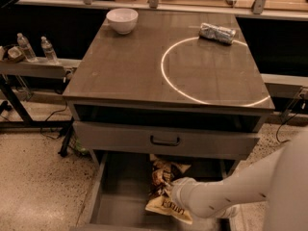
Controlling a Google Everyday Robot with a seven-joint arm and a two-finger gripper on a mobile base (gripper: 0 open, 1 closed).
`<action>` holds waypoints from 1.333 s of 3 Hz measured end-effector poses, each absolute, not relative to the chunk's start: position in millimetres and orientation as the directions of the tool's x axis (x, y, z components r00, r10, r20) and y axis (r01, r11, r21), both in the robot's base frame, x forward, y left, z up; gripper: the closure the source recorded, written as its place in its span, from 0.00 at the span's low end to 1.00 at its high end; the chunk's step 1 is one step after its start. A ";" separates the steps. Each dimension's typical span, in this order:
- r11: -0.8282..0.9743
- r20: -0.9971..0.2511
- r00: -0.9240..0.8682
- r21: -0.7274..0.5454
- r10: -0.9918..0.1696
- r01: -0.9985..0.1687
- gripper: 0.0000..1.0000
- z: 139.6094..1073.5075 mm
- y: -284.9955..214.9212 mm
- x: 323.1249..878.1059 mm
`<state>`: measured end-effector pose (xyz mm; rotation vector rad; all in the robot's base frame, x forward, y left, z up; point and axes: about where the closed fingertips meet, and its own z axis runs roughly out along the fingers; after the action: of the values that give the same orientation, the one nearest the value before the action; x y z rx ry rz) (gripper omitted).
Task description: Pick brown chip bag from middle drawer and place on counter
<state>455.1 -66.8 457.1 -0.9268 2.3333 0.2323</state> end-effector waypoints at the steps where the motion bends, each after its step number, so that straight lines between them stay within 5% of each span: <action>1: 0.572 -0.489 -0.431 -0.183 -0.758 -0.800 1.00 500.3 -89.4 449.2; 2: 0.393 -0.333 -0.314 -0.205 -0.889 -0.897 1.00 497.6 -104.7 439.2; 4: 0.393 -0.357 -0.305 -0.207 -0.883 -0.896 1.00 499.8 -98.4 443.8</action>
Offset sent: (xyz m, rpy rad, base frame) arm 0.0002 -0.0230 0.0486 -0.5197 0.1159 0.6196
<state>443.8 -98.4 499.8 -1.5308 2.2444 0.0423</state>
